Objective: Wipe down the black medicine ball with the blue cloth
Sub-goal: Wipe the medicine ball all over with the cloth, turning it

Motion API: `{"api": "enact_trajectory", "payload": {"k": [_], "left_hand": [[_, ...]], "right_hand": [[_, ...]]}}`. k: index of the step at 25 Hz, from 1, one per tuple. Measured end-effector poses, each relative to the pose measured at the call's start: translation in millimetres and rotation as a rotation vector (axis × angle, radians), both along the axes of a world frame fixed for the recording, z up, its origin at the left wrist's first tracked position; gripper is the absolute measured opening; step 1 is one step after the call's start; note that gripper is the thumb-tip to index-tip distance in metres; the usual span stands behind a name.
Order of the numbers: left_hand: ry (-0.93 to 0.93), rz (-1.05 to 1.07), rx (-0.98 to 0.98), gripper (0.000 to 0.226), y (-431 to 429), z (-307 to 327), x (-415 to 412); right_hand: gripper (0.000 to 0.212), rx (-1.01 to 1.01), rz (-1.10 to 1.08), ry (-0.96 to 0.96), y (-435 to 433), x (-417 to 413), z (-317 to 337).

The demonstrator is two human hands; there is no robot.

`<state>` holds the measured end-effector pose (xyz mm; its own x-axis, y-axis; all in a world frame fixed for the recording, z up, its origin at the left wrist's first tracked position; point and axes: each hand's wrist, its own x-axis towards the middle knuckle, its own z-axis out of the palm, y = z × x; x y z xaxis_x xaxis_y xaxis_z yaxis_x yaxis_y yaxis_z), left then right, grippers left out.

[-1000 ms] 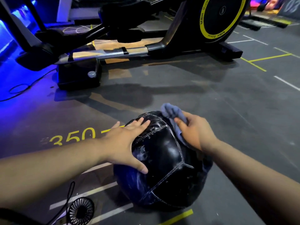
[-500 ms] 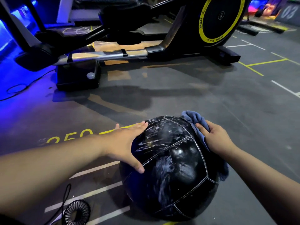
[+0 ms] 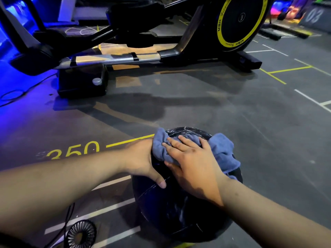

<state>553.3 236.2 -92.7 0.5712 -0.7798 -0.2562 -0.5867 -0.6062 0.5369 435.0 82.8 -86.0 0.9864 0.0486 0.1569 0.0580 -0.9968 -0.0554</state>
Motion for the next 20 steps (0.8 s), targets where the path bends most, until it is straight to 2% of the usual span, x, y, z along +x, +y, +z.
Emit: {"api": "enact_trajectory", "payload": {"k": [2, 4, 6, 8, 11, 13, 15, 17, 20], "left_hand": [[0.022, -0.007, -0.045, 0.092, 3, -7, -1], [0.022, -0.066, -0.029, 0.127, 5, -8, 0], [0.047, -0.133, 0.044, 0.148, 3, -2, 1], [0.053, -0.174, 0.059, 0.147, -3, 5, 0], [-0.004, -0.191, -0.002, 0.137, -13, 8, -4], [-0.075, -0.188, 0.023, 0.138, -18, 1, -6], [-0.059, -0.137, 0.064, 0.141, -22, -6, -6], [-0.022, -0.112, 0.074, 0.144, -26, -11, -2], [-0.010, -0.115, 0.035, 0.150, -29, -16, 5]], "right_hand": [[0.058, 0.033, -0.004, 0.075, -14, 4, 3], [0.068, 0.161, -0.110, 0.161, -46, 11, 2], [0.055, 0.313, -0.253, 0.153, -77, 14, 4], [0.038, 0.435, -0.325, 0.114, -93, 11, 6], [0.044, 0.441, -0.378, 0.130, -105, 3, 2], [0.046, 0.428, -0.392, 0.125, -111, -1, 0], [0.041, 0.427, -0.395, 0.090, -110, -5, -2], [0.042, 0.353, -0.360, 0.035, -99, -9, 0], [0.057, 0.135, -0.150, 0.026, -67, -24, 6]]}}
